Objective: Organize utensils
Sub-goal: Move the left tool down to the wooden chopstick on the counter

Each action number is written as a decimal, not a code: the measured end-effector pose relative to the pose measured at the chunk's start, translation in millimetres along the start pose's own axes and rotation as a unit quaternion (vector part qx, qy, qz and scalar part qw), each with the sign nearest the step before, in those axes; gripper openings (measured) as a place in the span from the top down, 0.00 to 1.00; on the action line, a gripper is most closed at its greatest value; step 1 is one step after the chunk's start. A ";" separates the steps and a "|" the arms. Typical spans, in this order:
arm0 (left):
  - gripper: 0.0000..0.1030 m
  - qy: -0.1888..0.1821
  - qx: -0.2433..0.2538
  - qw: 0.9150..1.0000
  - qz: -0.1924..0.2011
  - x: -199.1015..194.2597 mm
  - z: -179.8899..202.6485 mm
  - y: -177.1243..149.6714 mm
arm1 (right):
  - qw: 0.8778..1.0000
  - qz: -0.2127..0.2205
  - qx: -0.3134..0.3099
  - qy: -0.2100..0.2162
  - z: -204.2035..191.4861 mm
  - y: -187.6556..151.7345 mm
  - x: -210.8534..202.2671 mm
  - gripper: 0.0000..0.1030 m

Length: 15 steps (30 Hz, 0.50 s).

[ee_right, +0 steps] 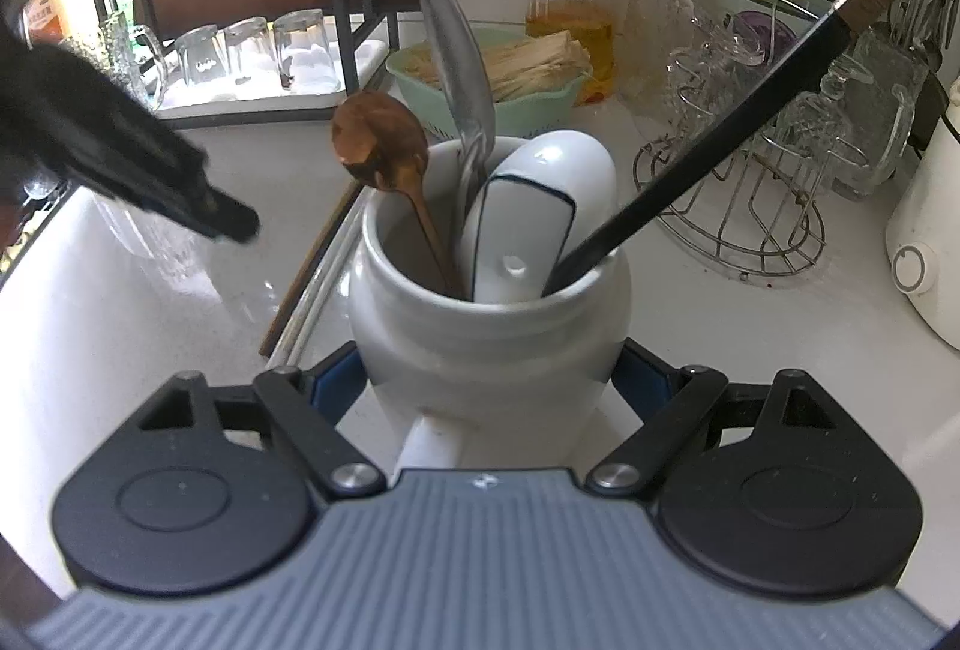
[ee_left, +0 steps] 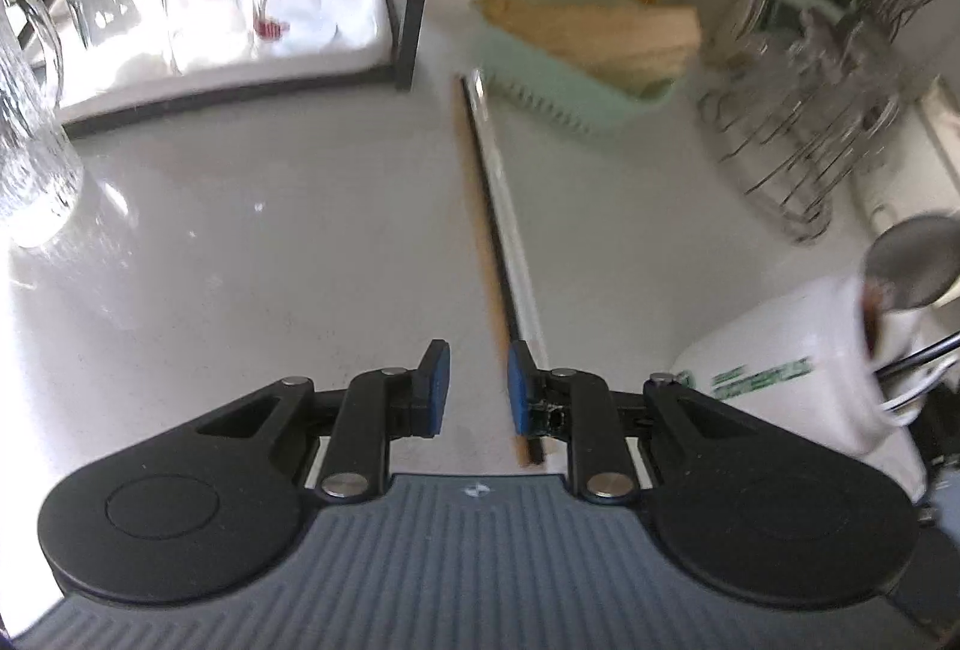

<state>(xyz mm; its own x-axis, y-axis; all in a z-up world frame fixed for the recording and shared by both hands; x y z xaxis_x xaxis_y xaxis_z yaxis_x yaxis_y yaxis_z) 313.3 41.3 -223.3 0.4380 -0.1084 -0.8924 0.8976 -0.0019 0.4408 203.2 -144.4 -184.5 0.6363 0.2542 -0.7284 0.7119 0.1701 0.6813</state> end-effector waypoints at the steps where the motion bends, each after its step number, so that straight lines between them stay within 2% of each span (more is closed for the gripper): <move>1: 0.77 -0.004 -0.002 1.000 -0.002 4.2 0.8 -1.7 | 1.000 -0.001 0.000 0.000 -0.1 -0.3 -0.5 0.13; 4: 0.77 -0.015 0.000 1.000 0.000 14.9 5.3 -6.7 | 1.000 -0.002 0.002 -0.001 -0.5 -0.1 -0.6 0.13; 10: 0.78 0.013 0.029 0.999 0.018 26.3 13.3 -12.4 | 1.000 -0.005 0.010 -0.007 0.6 -1.1 -2.1 0.13; 15: 0.78 0.022 0.048 0.998 0.030 27.6 16.1 -12.7 | 1.000 -0.006 0.008 -0.005 1.8 -2.8 -3.6 0.13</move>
<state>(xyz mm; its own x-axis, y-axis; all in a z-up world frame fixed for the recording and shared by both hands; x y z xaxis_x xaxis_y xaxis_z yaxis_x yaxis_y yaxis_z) 313.2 22.2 -252.0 0.4952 -0.0667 -0.8662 0.8613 -0.0928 0.4995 199.4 -147.6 -183.9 0.6300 0.2420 -0.7379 0.7249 0.1577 0.6706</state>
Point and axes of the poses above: each gripper's, at about its wrist camera, not at the fingertips, and x roughly the way its jaws point, z to its right, y to its top, the point moved 5 cm from there along x, roughly the way its jaws point, and after that the axes turned 7 degrees about y, right-handed, at the moved point
